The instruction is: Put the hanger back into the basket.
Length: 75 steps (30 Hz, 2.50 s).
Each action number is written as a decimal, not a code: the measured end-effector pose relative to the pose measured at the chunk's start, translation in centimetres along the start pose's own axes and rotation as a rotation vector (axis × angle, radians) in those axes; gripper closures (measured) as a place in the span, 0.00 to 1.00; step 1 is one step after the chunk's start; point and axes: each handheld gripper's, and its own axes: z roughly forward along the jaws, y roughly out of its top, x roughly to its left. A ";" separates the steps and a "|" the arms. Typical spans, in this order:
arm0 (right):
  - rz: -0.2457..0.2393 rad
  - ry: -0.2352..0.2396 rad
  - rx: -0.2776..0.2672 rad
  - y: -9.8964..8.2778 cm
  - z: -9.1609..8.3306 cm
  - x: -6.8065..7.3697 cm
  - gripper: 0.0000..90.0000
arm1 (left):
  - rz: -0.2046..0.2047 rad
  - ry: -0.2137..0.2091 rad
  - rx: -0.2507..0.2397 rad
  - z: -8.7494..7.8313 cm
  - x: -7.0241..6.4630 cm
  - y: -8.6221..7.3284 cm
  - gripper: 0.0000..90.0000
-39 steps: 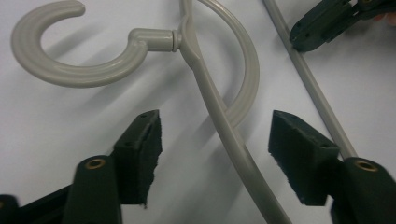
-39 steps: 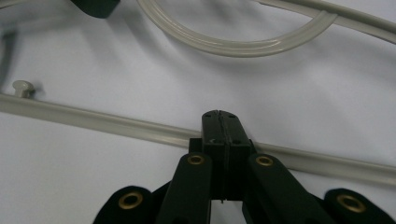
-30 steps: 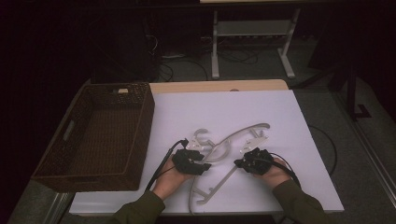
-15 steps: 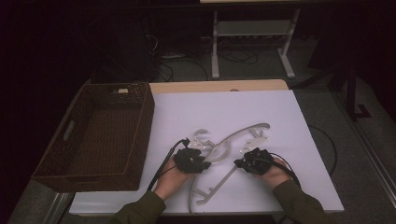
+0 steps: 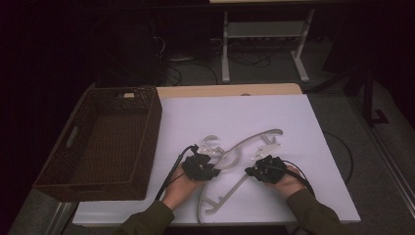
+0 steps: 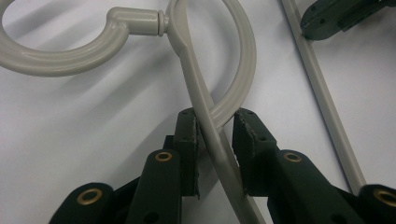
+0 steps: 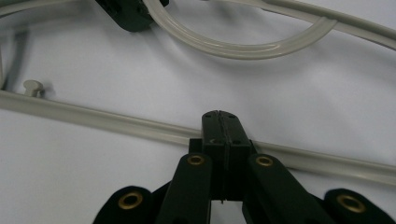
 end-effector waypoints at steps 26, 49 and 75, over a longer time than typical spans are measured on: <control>-0.003 0.013 -0.051 0.2 -0.7 0.0 0.96 | -0.021 0.071 -0.016 -0.7 0.3 0.2 0.90; 0.094 -0.007 -0.267 -0.6 -4.8 0.0 0.26 | -0.056 0.066 -0.093 -4.3 1.8 2.1 0.91; 0.155 -0.114 -0.481 -5.2 -8.2 0.1 0.00 | -0.073 0.116 -0.117 -11.9 4.0 5.5 0.91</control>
